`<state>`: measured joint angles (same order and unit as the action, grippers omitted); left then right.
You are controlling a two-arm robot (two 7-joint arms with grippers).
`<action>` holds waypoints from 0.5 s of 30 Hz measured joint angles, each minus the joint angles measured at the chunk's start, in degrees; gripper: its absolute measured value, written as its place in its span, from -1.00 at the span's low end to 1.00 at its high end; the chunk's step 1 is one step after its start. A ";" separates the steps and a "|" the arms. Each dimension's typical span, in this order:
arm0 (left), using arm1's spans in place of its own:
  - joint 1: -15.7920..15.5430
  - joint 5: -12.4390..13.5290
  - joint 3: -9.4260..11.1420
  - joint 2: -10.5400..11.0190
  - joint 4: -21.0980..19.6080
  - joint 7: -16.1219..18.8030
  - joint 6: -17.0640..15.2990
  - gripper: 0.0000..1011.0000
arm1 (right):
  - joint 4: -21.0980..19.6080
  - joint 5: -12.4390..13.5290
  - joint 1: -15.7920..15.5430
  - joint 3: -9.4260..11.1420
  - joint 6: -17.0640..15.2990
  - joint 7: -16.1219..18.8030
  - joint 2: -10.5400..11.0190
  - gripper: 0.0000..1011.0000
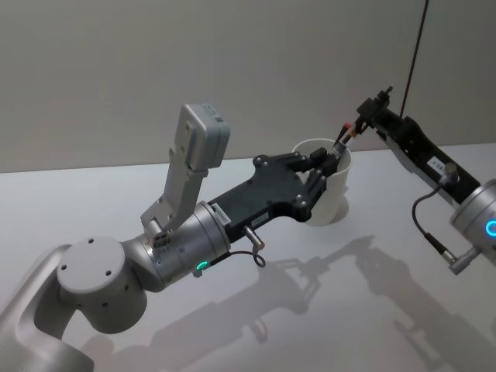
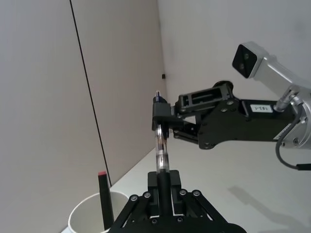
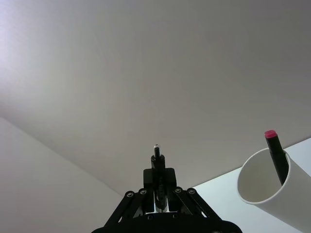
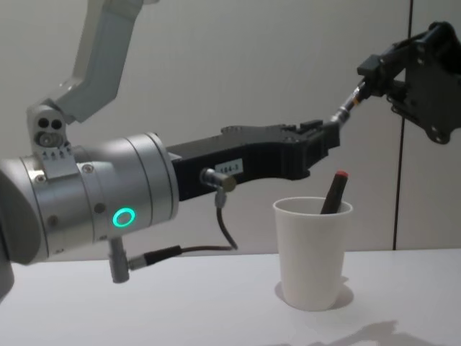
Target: Place the pen into the pen holder.
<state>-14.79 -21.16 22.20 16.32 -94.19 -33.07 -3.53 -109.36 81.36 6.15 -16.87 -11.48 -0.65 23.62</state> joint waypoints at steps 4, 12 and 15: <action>0.00 0.07 0.01 0.00 0.02 0.01 -0.05 -0.51 | -0.04 0.01 0.01 -0.02 0.00 0.05 0.00 -0.73; 0.00 0.07 0.00 0.00 0.02 0.01 -0.05 0.00 | -0.04 0.01 0.00 -0.01 0.00 0.05 0.00 -0.73; 0.00 0.07 0.00 0.00 0.02 0.02 -0.04 0.19 | -0.04 0.01 0.00 0.00 0.00 0.05 0.00 -0.73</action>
<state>-14.79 -21.09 22.20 16.32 -94.17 -33.05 -3.57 -109.40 81.37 6.15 -16.87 -11.48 -0.60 23.61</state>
